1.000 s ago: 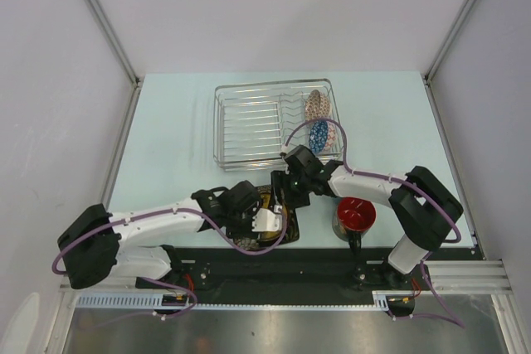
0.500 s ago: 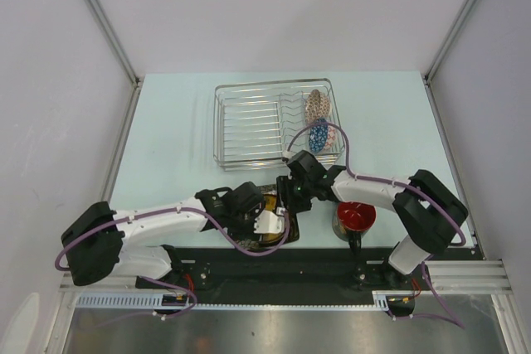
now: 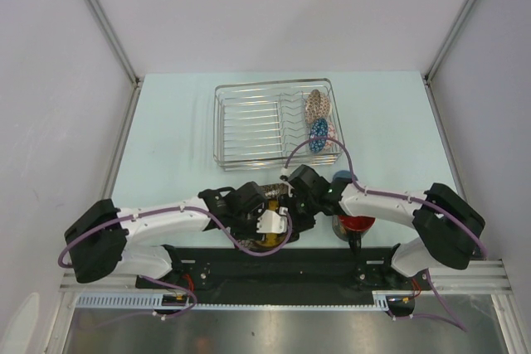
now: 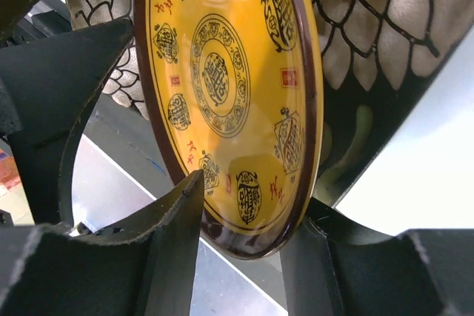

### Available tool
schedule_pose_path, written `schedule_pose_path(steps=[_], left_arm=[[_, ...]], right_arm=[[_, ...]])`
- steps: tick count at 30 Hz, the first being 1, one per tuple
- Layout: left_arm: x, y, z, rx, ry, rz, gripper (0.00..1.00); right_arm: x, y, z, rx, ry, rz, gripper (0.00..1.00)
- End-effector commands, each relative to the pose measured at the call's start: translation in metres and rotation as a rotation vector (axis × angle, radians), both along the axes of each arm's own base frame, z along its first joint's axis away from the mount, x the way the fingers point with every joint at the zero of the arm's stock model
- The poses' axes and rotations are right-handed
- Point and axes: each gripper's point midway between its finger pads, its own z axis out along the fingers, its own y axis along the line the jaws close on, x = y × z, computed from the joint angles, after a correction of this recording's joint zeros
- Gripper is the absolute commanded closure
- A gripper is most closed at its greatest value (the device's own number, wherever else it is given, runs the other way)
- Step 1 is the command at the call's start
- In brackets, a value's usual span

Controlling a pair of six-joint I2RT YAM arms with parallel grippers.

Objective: Load the mixed dishes into the dish rack

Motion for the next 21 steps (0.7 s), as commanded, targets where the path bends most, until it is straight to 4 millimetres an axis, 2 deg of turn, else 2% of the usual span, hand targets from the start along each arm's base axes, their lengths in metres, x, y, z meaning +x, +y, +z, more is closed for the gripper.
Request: schedule_pose_path(steps=[1,10,12,16,21], left_arm=[[0.011,-0.036,0.019,-0.132,-0.044,-0.001,0.32],[0.014,-0.033,0.021,-0.122,-0.064,-0.002,0.33],[0.015,-0.033,0.022,-0.123,-0.07,0.0,0.33],[0.015,-0.033,0.024,-0.123,-0.072,-0.002,0.32],[0.018,-0.034,0.032,-0.129,-0.088,0.011,0.33]], right_arm=[[0.0,0.023,0.033,0.155,-0.023,0.033,0.53],[0.029,0.027,0.022,0.134,-0.087,-0.06,0.55],[0.037,0.028,0.021,0.13,-0.114,-0.088,0.6],[0.044,0.031,0.024,0.143,-0.141,-0.117,0.63],[0.049,0.029,0.029,0.144,-0.164,-0.137,0.77]])
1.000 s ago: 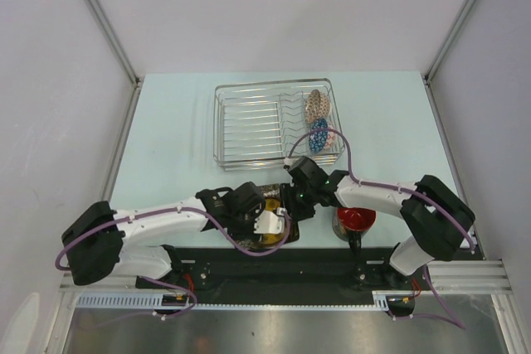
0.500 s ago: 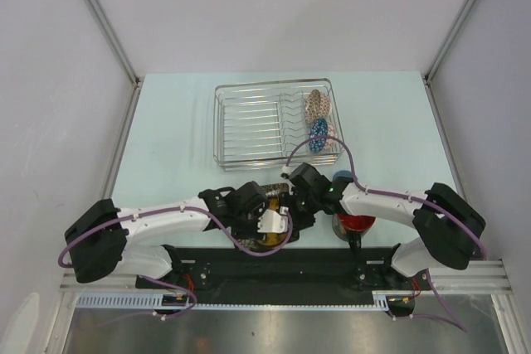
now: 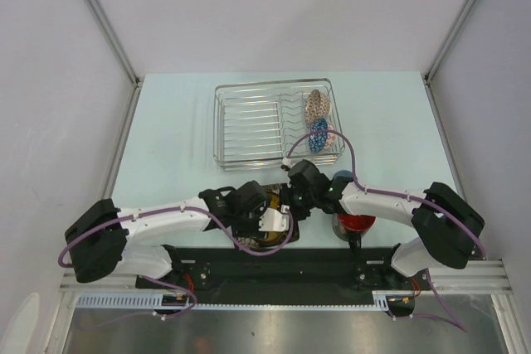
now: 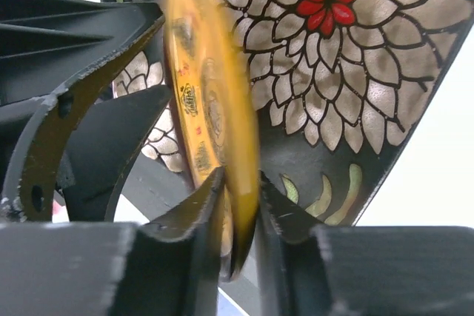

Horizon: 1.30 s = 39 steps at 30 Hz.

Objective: Load the mixed dishes into the dish rack

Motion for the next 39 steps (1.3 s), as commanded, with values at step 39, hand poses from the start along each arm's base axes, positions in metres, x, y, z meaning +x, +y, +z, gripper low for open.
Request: schedule_pose_path(steps=[39], left_arm=[[0.085,0.124,0.182,-0.418,-0.231,0.648,0.28]], right_arm=[[0.263,-0.039,0.329,-0.96,-1.787,0.348,1.0]])
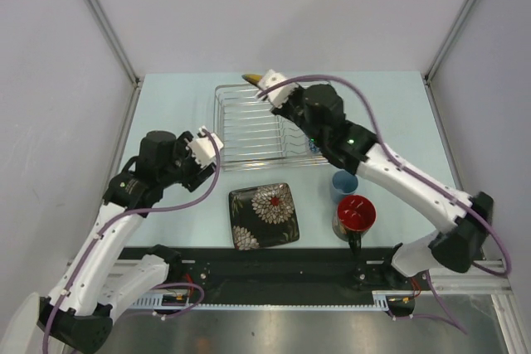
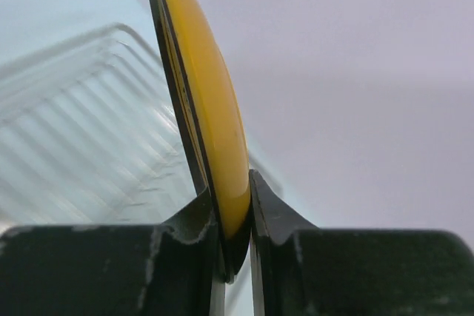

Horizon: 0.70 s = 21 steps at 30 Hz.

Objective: Load the mixed dishes into the dish rack

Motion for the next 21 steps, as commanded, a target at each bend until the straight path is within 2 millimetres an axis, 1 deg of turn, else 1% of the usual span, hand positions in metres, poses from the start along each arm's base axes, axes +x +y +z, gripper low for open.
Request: schedule_pose_path(steps=[1,2,3,5,6,7,8,9,10,12,15,16,17,19,21], left_arm=[[0.001,-0.005,-0.007,-0.057,0.021,0.003,0.28],[0.001,-0.005,-0.009,-0.06,0.024,0.005,0.28],[0.003,-0.007,-0.012,-0.062,0.032,0.004,0.28],[0.005,-0.008,-0.014,-0.07,0.04,0.013,0.28],[0.006,-0.009,-0.015,-0.075,0.048,0.012,0.28],[0.007,-0.009,-0.016,-0.077,0.052,0.013,0.28],[0.007,-0.009,-0.016,-0.079,0.05,0.014,0.28],[0.008,-0.009,-0.018,-0.08,0.051,0.015,0.28],[0.008,-0.009,-0.019,-0.08,0.051,0.017,0.28],[0.009,-0.008,-0.023,-0.079,0.056,0.023,0.28],[0.01,-0.007,-0.025,-0.081,0.057,0.027,0.28],[0.011,-0.007,-0.025,-0.082,0.054,0.029,0.28],[0.011,-0.008,-0.025,-0.083,0.056,0.027,0.28],[0.012,-0.008,-0.024,-0.085,0.051,0.029,0.28],[0.012,-0.008,-0.023,-0.089,0.049,0.03,0.28]], right_arm=[[0.063,-0.008,0.008,-0.5,-0.357,-0.14,1.0],[0.07,-0.007,0.006,-0.575,-0.388,-0.126,1.0],[0.081,-0.009,-0.004,-0.61,-0.385,-0.125,1.0],[0.089,-0.009,-0.009,-0.671,-0.4,-0.115,1.0],[0.096,-0.011,-0.017,-0.686,-0.387,-0.121,1.0],[0.099,-0.01,-0.017,-0.678,-0.383,-0.118,1.0],[0.099,-0.01,-0.026,-0.694,-0.346,-0.093,1.0],[0.102,-0.012,-0.025,-0.664,-0.326,-0.096,1.0],[0.103,-0.011,-0.031,-0.671,-0.309,-0.083,1.0],[0.103,-0.015,-0.048,-0.711,-0.25,-0.066,1.0],[0.102,-0.018,-0.065,-0.712,-0.176,-0.012,1.0],[0.103,-0.018,-0.067,-0.683,-0.154,0.007,1.0],[0.102,-0.019,-0.075,-0.689,-0.125,0.024,1.0],[0.102,-0.02,-0.081,-0.67,-0.092,0.057,1.0],[0.107,-0.026,-0.095,-0.67,-0.044,0.076,1.0]])
